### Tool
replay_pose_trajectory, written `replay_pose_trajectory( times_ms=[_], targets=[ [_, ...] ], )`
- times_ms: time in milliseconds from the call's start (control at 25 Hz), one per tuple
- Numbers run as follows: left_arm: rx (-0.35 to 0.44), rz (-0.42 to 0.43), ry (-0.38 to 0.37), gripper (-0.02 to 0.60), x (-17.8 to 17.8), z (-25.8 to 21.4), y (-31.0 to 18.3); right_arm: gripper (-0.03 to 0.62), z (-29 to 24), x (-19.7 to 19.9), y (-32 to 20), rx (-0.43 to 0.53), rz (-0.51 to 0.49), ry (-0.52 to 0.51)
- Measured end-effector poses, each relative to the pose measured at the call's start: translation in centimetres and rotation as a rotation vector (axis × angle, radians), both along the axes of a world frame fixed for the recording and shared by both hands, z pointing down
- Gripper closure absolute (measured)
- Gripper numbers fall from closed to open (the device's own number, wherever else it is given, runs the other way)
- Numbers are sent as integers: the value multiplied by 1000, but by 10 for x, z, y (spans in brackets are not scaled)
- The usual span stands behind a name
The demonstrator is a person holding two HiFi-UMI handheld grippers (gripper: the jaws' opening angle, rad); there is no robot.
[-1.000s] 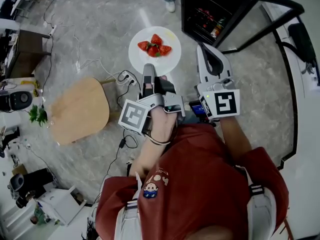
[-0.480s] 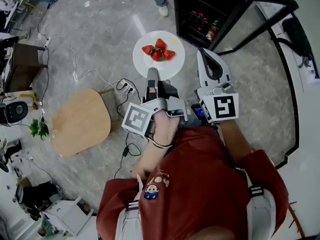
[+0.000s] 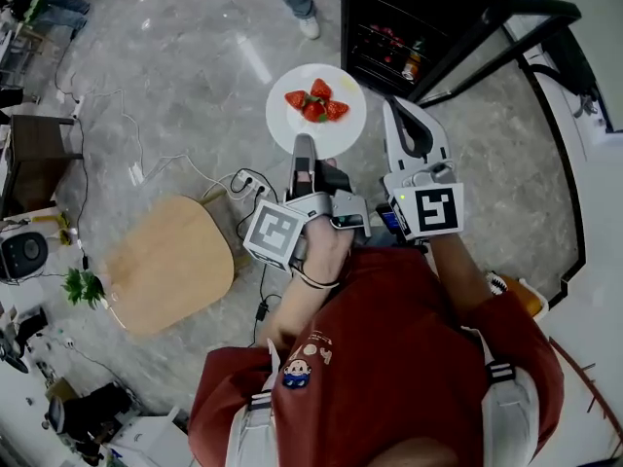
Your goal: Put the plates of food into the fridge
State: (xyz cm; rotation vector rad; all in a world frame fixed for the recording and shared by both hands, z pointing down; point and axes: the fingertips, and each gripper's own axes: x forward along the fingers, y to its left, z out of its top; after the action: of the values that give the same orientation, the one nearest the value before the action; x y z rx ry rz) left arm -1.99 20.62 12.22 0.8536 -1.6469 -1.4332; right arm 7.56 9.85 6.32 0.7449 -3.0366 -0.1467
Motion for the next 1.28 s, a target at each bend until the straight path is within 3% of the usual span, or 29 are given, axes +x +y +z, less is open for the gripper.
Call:
replay_pose_trajectory(
  times_ms=[400, 680, 1000, 1280],
  targets=[
    [9, 126, 14, 558, -75, 1, -3, 591, -4, -63, 10, 26, 128, 19],
    [14, 212, 4, 558, -111, 0, -2, 590, -8, -80, 15, 41, 243, 12],
    [-5, 258, 25, 558, -118, 12, -12, 591, -4, -80, 10, 37, 300, 14],
    [-39, 277, 9, 558, -129, 15, -39, 590, 3, -89, -25, 22, 313, -12]
  ],
)
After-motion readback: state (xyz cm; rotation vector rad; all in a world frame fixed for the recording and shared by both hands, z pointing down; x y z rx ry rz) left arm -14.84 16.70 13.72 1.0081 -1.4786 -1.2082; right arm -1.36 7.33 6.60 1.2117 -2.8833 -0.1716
